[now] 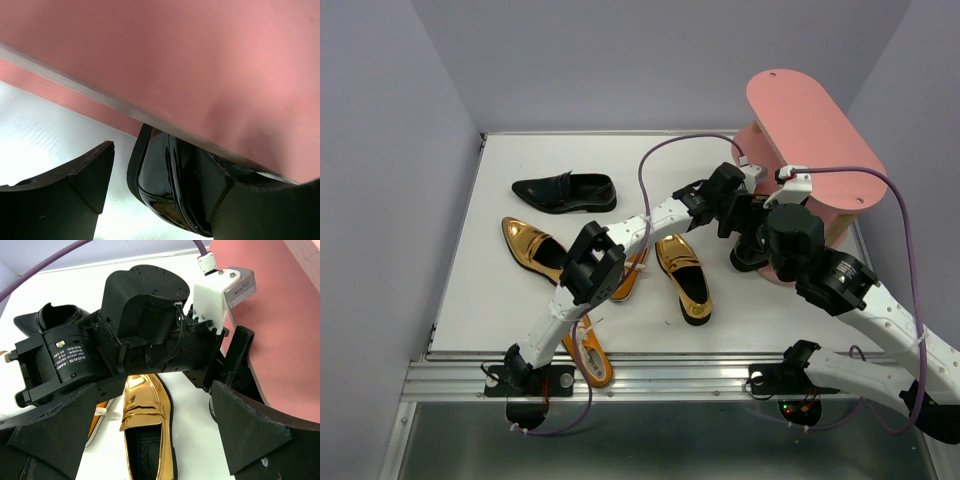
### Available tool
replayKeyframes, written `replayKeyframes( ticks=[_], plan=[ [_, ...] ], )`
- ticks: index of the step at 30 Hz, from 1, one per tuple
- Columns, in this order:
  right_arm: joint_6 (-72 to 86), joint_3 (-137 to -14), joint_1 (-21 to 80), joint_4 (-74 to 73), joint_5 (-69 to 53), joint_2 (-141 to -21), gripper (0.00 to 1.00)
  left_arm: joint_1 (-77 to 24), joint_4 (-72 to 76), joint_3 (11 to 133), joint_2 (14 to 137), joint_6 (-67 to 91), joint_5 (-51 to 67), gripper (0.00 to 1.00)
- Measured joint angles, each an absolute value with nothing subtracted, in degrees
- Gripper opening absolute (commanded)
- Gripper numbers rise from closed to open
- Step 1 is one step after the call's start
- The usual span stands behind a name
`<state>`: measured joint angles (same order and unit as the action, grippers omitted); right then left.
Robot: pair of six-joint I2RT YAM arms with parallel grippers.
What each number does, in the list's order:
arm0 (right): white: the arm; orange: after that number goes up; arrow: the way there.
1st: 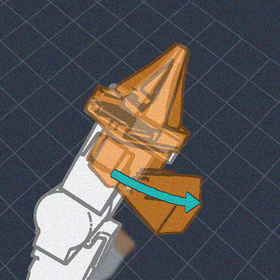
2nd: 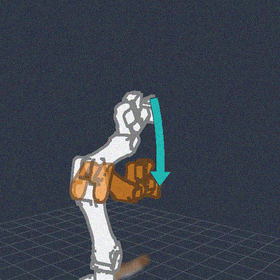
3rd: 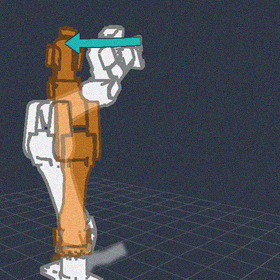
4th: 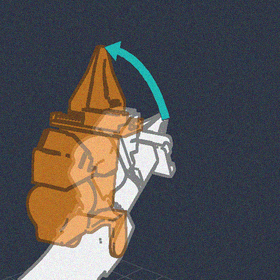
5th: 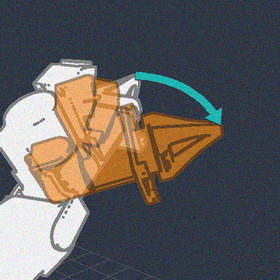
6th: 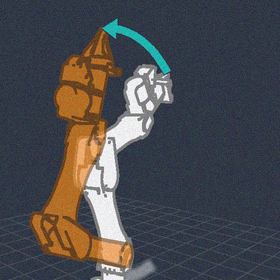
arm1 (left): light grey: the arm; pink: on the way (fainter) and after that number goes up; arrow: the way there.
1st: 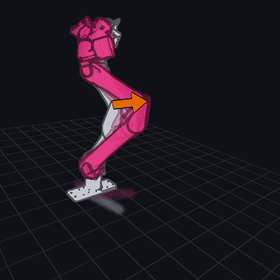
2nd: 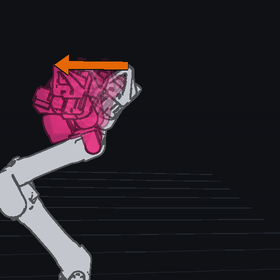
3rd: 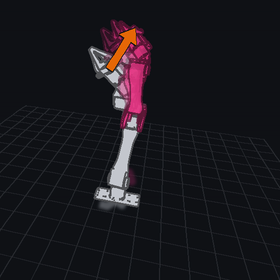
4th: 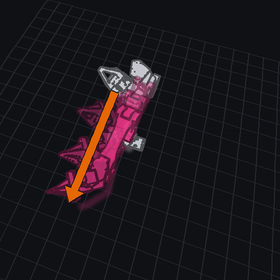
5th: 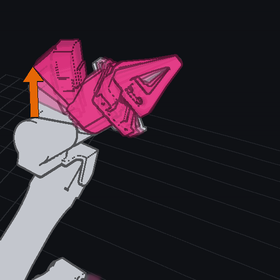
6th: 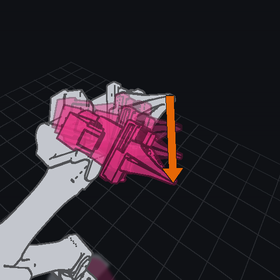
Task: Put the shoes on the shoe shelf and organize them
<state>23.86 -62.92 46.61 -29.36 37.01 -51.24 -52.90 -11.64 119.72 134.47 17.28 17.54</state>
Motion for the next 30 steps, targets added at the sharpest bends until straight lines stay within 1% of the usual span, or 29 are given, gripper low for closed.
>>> replayKeyframes(
  ticks=[6,17,21,25,29,30],
  plan=[
    [23.81,-62.92,46.61,-29.41,37.01,-51.42,1.0,-53.06,-12.14,117.75,132.42,16.82,15.62,0.77],
    [23.44,-62.85,46.61,-28.86,36.18,-52.77,1.0,-52.99,-15.05,103.63,115.02,14.63,6.28,0.78],
    [22.92,-62.78,46.61,-28.8,36.18,-53.06,1.0,-51.35,-15.25,95.11,108.27,14.02,3.51,0.79],
    [22.65,-61.87,46.61,-28.01,36.18,-52.6,1.0,-45.23,-16.56,88.07,104.36,14.22,2.31,0.79],
    [22.65,-60.25,46.61,-27.81,36.14,-52.23,1.0,-33.34,-18.04,83.92,102.61,17.63,-0.67,0.78],
    [22.65,-60.03,46.61,-27.86,35.97,-52.29,1.0,-30.81,-18.26,83.92,102.61,18.85,-2.26,0.76]
  ],
)
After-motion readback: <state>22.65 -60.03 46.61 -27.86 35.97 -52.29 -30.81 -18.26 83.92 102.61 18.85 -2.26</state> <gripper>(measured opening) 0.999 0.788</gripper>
